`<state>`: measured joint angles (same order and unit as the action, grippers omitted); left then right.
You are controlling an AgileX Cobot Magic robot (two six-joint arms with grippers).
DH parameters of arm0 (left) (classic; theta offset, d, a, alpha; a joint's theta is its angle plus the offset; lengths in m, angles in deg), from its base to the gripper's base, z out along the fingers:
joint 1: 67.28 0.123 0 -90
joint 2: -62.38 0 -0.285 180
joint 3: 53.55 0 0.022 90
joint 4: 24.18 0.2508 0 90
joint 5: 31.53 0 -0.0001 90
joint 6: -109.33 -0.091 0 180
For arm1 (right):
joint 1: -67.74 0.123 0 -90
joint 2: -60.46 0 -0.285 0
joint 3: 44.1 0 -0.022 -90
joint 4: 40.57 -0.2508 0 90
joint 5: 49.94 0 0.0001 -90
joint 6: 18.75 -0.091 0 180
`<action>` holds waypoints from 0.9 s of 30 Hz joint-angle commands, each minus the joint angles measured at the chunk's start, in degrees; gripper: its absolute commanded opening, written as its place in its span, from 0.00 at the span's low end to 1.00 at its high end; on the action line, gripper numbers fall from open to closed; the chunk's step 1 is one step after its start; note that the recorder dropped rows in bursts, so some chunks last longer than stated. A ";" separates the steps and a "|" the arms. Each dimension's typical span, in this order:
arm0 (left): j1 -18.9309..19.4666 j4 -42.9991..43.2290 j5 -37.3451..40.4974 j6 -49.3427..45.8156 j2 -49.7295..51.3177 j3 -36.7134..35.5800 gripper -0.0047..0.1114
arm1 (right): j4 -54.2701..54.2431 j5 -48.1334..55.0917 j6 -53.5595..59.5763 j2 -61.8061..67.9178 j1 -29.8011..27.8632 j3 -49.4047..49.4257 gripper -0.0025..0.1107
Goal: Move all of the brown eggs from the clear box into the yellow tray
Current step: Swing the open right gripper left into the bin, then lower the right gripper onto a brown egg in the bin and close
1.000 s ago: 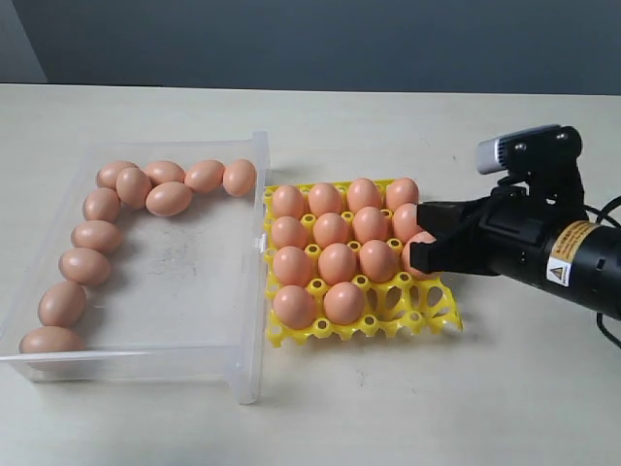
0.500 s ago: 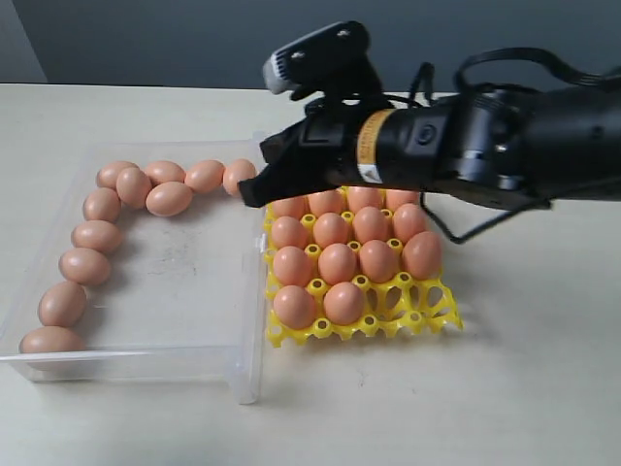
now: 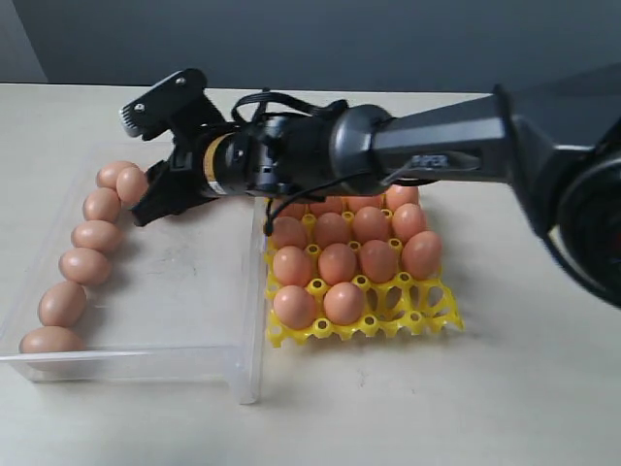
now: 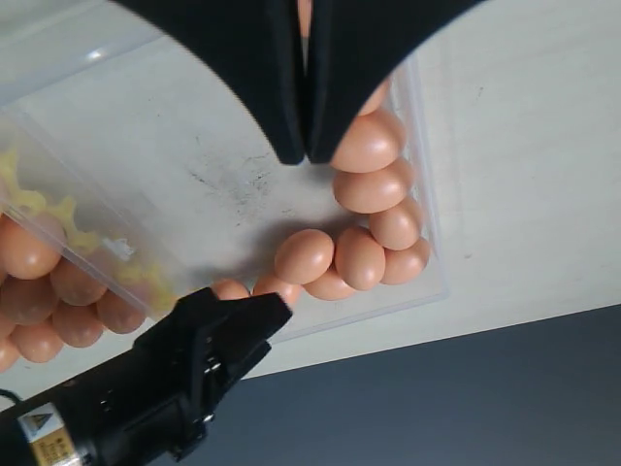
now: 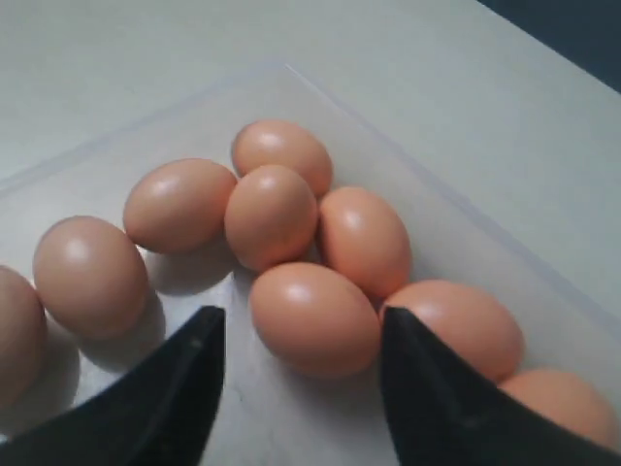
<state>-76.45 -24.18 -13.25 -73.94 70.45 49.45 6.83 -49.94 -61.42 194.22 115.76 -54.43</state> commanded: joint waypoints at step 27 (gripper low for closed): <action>-0.07 0.00 -0.59 0.15 -0.28 -0.23 0.04 | -57.25 38.99 62.67 8.37 10.68 -24.22 0.20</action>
<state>-76.45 -24.18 -13.25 -73.94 70.45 49.45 -49.85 -9.32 -0.50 201.79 126.80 -78.27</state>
